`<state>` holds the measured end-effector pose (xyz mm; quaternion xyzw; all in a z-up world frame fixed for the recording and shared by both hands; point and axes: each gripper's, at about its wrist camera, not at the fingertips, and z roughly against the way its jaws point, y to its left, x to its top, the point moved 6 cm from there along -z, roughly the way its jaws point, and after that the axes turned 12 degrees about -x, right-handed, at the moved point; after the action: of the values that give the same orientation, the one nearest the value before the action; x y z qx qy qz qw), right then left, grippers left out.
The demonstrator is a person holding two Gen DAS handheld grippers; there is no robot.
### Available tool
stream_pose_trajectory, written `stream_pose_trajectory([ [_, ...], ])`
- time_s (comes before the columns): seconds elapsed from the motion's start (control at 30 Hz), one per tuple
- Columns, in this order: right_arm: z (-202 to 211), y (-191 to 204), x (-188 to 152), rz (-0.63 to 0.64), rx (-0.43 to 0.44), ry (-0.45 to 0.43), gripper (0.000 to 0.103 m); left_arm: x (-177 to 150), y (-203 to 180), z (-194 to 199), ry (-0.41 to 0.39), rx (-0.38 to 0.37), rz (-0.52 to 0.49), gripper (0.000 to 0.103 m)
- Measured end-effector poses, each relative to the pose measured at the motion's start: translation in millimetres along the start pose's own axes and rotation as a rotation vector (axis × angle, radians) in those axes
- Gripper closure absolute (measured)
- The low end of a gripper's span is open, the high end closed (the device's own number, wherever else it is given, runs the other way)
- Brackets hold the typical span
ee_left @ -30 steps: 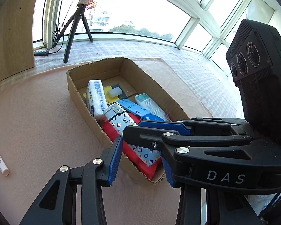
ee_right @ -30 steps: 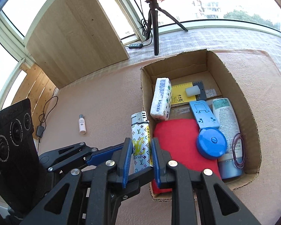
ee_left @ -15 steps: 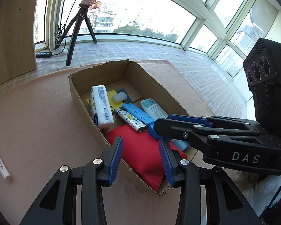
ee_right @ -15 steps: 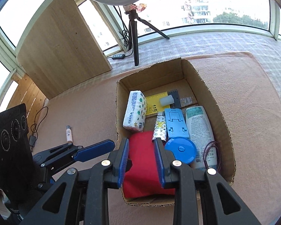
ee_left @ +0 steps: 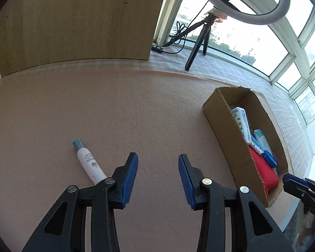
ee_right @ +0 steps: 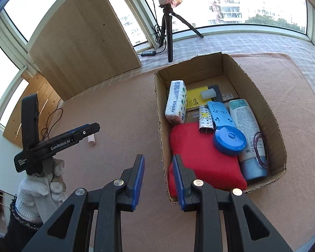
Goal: Organize objects
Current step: 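Move the left tool to the white lotion bottle and grasp it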
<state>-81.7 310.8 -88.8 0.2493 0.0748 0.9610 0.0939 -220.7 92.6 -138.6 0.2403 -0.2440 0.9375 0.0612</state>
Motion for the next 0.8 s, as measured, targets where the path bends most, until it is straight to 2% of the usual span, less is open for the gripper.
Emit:
stream_pose_trajectory([
  [0.17,1.5,17.4,-7.2,0.011,0.021,0.008,0.078,10.9,56.0,0.0,-0.004,0.073,0.076,0.060],
  [0.4,0.7,30.5,-18.4,0.020,0.023,0.026,0.078,14.2,100.2,-7.7,0.033,0.100,0.147,0.060],
  [0.63,1.0,35.4,-20.4,0.019,0.022,0.031,0.078,6.0,103.0,-22.1,0.082,0.094,0.133,0.061],
  [0.7,1.3,36.0,-20.4,0.019,0.021,0.031,0.078,3.3,101.9,-24.5,0.090,0.092,0.129,0.070],
  [0.8,1.7,37.1,-21.2,0.019,0.024,0.032,0.078,-3.7,99.3,-25.2,0.096,0.087,0.127,0.076],
])
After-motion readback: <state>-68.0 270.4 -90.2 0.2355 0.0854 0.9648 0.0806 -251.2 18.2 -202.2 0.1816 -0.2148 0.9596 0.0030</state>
